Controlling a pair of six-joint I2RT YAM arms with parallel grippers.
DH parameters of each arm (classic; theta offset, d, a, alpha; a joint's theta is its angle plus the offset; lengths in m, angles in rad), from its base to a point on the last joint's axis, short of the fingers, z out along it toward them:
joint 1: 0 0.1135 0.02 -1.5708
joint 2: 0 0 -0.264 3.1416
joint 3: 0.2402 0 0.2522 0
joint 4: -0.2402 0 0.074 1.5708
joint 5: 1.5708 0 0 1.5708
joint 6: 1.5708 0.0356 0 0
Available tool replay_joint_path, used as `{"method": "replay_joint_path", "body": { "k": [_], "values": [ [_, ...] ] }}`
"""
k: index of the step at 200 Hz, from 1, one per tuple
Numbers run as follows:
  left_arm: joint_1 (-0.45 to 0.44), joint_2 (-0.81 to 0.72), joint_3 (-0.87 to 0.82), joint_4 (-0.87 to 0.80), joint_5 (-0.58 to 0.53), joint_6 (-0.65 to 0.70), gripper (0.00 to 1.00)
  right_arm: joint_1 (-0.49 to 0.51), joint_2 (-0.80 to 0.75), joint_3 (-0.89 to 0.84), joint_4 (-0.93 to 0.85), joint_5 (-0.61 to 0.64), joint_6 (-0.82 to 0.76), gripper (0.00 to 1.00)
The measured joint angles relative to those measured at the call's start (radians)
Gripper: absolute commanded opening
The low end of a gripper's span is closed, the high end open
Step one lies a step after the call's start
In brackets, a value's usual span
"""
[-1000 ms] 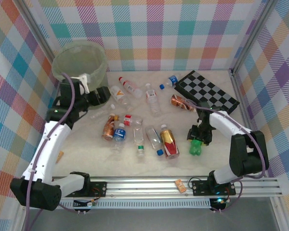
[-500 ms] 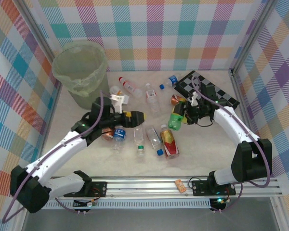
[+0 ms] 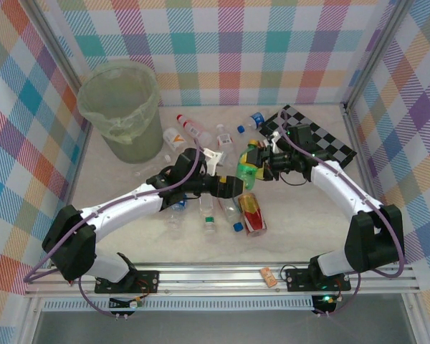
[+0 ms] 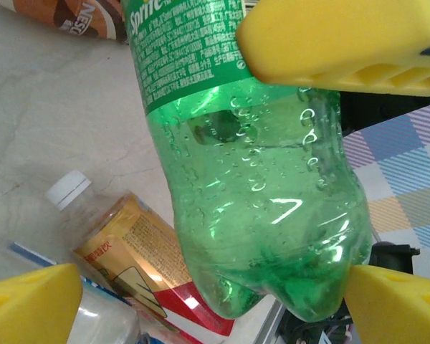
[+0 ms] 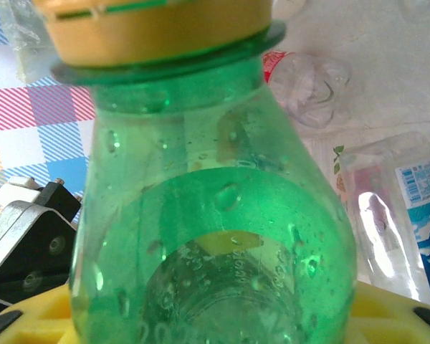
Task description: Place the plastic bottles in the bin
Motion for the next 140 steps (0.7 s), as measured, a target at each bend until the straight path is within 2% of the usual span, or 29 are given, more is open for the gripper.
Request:
{"method": "replay_joint_path", "body": {
  "k": [14, 46, 97, 140],
  "values": [
    [0.0, 0.005, 0.0, 0.007, -0.002, -0.007, 0.91, 0.003, 0.008, 0.0, 0.017, 0.0, 0.003, 0.43],
    [0.0, 0.022, 0.0, 0.013, -0.008, -0.019, 1.0, 0.004, 0.031, 0.0, 0.024, 0.002, 0.002, 0.43],
    [-0.002, 0.024, 0.013, 0.072, -0.034, -0.033, 1.0, 0.047, 0.041, 0.002, 0.013, 0.0, 0.0, 0.43],
    [-0.002, 0.029, 0.057, 0.053, -0.072, -0.032, 0.91, 0.061, 0.046, 0.008, 0.0, -0.009, -0.005, 0.42]
  ]
}}
